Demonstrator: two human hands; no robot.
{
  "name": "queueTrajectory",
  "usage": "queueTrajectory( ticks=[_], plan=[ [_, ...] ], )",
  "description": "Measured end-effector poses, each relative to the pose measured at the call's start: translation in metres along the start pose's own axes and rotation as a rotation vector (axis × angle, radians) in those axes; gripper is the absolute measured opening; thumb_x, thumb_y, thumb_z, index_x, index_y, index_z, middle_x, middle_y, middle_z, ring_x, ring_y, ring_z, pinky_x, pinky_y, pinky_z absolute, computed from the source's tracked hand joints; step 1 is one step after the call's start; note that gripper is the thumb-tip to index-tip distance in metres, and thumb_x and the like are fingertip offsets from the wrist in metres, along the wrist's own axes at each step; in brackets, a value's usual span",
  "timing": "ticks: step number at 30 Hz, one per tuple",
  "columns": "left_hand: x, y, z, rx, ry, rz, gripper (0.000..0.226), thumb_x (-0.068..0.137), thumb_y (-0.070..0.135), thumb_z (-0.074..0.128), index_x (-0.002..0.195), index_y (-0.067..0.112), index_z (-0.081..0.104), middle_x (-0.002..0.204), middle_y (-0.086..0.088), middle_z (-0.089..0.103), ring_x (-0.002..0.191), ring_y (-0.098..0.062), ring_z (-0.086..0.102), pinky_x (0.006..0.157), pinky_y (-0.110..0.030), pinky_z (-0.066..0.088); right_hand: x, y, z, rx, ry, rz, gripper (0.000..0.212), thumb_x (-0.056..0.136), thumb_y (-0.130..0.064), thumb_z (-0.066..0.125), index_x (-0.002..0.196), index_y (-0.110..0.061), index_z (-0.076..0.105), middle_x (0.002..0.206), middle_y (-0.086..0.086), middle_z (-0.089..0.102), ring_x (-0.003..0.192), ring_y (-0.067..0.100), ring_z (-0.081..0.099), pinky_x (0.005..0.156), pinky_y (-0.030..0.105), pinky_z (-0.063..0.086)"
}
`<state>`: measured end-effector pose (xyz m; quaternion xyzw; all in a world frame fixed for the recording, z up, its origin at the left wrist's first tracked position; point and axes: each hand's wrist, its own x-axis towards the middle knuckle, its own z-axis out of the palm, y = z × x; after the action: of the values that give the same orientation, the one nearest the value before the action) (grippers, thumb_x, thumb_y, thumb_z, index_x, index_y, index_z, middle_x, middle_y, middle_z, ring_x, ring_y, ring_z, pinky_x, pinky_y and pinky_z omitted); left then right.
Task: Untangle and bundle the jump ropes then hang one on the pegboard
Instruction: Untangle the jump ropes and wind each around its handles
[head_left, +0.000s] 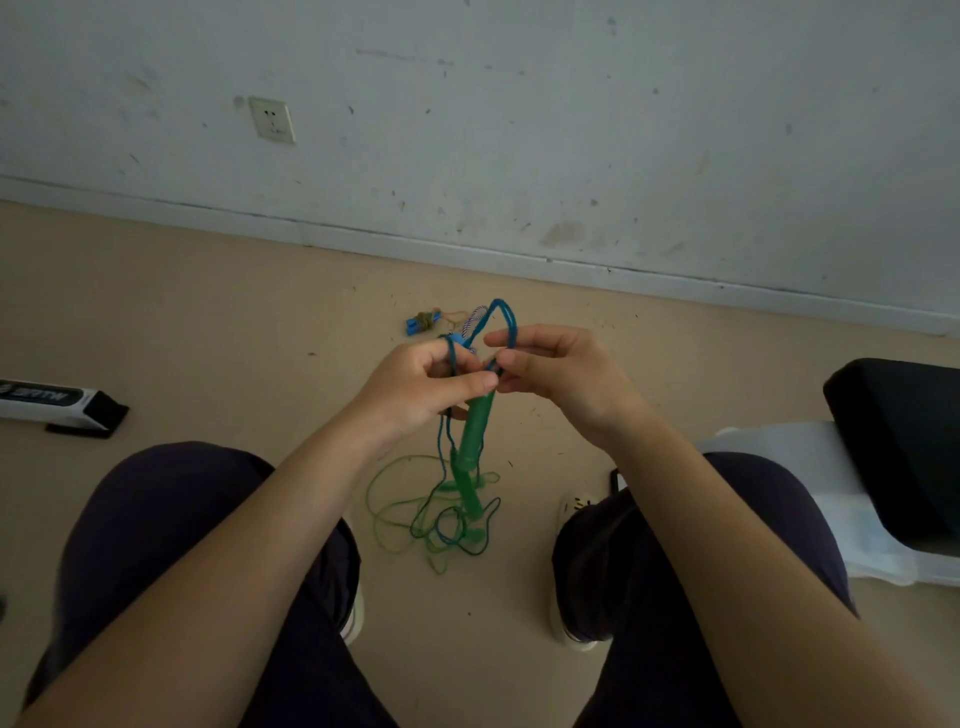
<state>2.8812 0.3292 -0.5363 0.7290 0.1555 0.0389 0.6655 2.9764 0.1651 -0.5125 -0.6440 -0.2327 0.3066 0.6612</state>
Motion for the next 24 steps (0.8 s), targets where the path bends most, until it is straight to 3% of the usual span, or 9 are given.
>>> queueTrajectory(
  ticks=[4, 7, 9, 11, 15, 18, 21, 24],
  plan=[
    [0.0, 0.005, -0.004, -0.037, 0.03, -0.059, 0.014, 0.089, 0.003, 0.065, 0.096, 0.014, 0.071, 0.07, 0.0, 0.072, 0.062, -0.019, 0.07, 0.061, -0.026, 0.058, 0.002, 0.0, -0.002, -0.04, 0.045, 0.019, 0.029, 0.093, 0.008, 0.054, 0.121, 0.0, 0.061, 0.084, 0.014, 0.071, 0.071, 0.019, 0.069, 0.074, 0.028, 0.058],
    [0.001, 0.013, -0.016, -0.065, 0.11, -0.093, 0.022, 0.091, 0.001, 0.053, 0.097, 0.012, 0.071, 0.063, -0.001, 0.062, 0.053, -0.015, 0.057, 0.051, -0.027, 0.052, 0.007, -0.001, -0.012, -0.092, 0.202, 0.068, 0.028, 0.092, 0.007, 0.049, 0.108, -0.006, 0.068, 0.065, 0.002, 0.062, 0.056, 0.014, 0.054, 0.062, 0.026, 0.05],
    [0.001, 0.016, -0.025, -0.053, 0.137, -0.085, 0.012, 0.093, 0.008, 0.056, 0.088, 0.013, 0.066, 0.059, 0.002, 0.054, 0.048, -0.012, 0.048, 0.047, -0.026, 0.043, 0.009, 0.0, -0.021, -0.133, 0.28, 0.102, 0.021, 0.093, -0.003, 0.052, 0.088, -0.011, 0.07, 0.056, -0.004, 0.05, 0.052, 0.012, 0.043, 0.059, 0.028, 0.04],
    [-0.002, 0.015, -0.03, -0.012, 0.105, -0.035, 0.018, 0.095, 0.021, 0.064, 0.08, 0.014, 0.06, 0.055, 0.005, 0.045, 0.044, -0.011, 0.04, 0.044, -0.022, 0.037, 0.008, 0.001, -0.026, -0.237, 0.312, 0.111, 0.018, 0.091, -0.021, 0.063, 0.075, -0.015, 0.065, 0.053, -0.008, 0.045, 0.052, 0.012, 0.041, 0.06, 0.031, 0.04],
    [-0.007, 0.012, -0.036, 0.107, 0.09, -0.025, 0.029, 0.089, 0.026, 0.073, 0.091, -0.002, 0.069, 0.047, 0.009, 0.039, 0.041, -0.008, 0.031, 0.041, -0.018, 0.026, 0.004, 0.002, -0.031, -0.425, 0.367, 0.062, 0.028, 0.078, -0.044, 0.078, 0.071, -0.02, 0.066, 0.057, -0.01, 0.049, 0.054, 0.008, 0.044, 0.058, 0.028, 0.041],
    [-0.007, 0.013, -0.042, 0.092, 0.23, 0.012, 0.018, 0.091, 0.022, 0.071, 0.086, 0.005, 0.072, 0.043, 0.01, 0.042, 0.04, -0.008, 0.034, 0.043, -0.019, 0.03, 0.003, -0.003, -0.037, -0.489, 0.354, 0.013, 0.018, 0.08, -0.039, 0.079, 0.072, -0.025, 0.071, 0.057, -0.009, 0.048, 0.053, 0.007, 0.042, 0.054, 0.023, 0.038],
    [-0.007, 0.014, -0.044, 0.019, 0.383, 0.066, 0.016, 0.095, 0.015, 0.065, 0.081, 0.01, 0.067, 0.053, 0.001, 0.052, 0.042, -0.007, 0.045, 0.048, -0.018, 0.041, 0.004, -0.003, -0.038, -0.514, 0.394, -0.001, 0.016, 0.09, -0.031, 0.069, 0.078, -0.021, 0.068, 0.062, -0.003, 0.051, 0.06, 0.015, 0.049, 0.056, 0.021, 0.043],
    [-0.006, 0.014, -0.042, -0.101, 0.31, 0.034, 0.015, 0.097, 0.009, 0.062, 0.082, 0.01, 0.065, 0.061, 0.0, 0.063, 0.048, -0.009, 0.057, 0.052, -0.021, 0.051, 0.003, -0.003, -0.031, -0.388, 0.287, 0.044, 0.017, 0.098, -0.021, 0.058, 0.087, -0.01, 0.063, 0.071, 0.003, 0.063, 0.063, 0.018, 0.057, 0.066, 0.031, 0.051]
  ],
)
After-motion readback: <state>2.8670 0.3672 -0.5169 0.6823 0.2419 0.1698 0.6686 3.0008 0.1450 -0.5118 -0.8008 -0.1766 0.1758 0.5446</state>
